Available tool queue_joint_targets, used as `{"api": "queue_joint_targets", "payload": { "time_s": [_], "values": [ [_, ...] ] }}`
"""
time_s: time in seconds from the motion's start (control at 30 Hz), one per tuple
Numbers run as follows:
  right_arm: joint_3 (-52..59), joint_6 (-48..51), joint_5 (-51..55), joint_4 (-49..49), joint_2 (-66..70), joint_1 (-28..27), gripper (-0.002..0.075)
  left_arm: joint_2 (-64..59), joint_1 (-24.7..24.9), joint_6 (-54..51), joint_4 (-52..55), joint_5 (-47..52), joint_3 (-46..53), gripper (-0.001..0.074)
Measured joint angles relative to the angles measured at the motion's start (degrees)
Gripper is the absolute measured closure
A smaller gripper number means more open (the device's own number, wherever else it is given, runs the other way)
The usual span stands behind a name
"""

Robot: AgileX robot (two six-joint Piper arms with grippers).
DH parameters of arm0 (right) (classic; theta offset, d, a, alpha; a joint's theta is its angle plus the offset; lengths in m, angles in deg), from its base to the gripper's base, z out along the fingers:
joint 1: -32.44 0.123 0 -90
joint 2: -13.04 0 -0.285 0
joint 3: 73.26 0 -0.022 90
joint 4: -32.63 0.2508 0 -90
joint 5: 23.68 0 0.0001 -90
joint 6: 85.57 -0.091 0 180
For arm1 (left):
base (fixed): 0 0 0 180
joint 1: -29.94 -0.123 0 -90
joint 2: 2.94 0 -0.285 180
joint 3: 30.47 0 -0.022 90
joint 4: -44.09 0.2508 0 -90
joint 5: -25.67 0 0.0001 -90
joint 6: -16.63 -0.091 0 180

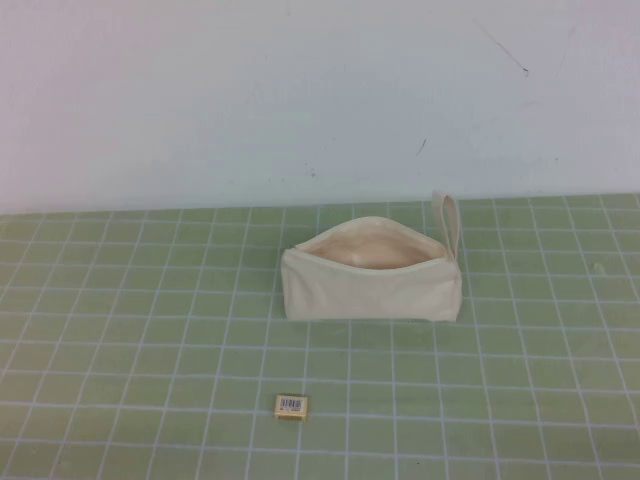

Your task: Put eraser into pencil case

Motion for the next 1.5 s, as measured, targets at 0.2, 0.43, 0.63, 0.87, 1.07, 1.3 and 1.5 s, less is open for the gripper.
{"api": "queue_joint_targets", "payload": {
  "time_s": [0.2, 0.43, 0.63, 0.87, 1.07, 1.3, 1.5],
  "values": [
    [0.0, 0.0, 0.0, 0.0, 0.0, 0.0, 0.0727, 0.0, 0.0, 0.0, 0.0, 0.0, 0.0, 0.0736],
    [0.0, 0.0, 0.0, 0.0, 0.0, 0.0, 0.0727, 0.0, 0.0, 0.0, 0.0, 0.0, 0.0, 0.0736],
    [0.0, 0.0, 0.0, 0.0, 0.0, 0.0, 0.0727, 0.0, 0.0, 0.0, 0.0, 0.0, 0.0, 0.0736],
    [0.0, 0.0, 0.0, 0.0, 0.0, 0.0, 0.0727, 0.0, 0.0, -0.3, 0.7, -0.1, 0.0, 0.0736],
    [0.0, 0.0, 0.0, 0.0, 0.0, 0.0, 0.0727, 0.0, 0.0, -1.0, 1.4, -0.3, 0.0, 0.0736],
    [0.0, 0.0, 0.0, 0.0, 0.0, 0.0, 0.0727, 0.0, 0.0, -1.5, 2.3, -10.1, 0.2, 0.0736],
    [0.0, 0.0, 0.0, 0.0, 0.0, 0.0, 0.0727, 0.0, 0.0, -2.3, 2.4, -27.8, 0.2, 0.0736]
  ]
}}
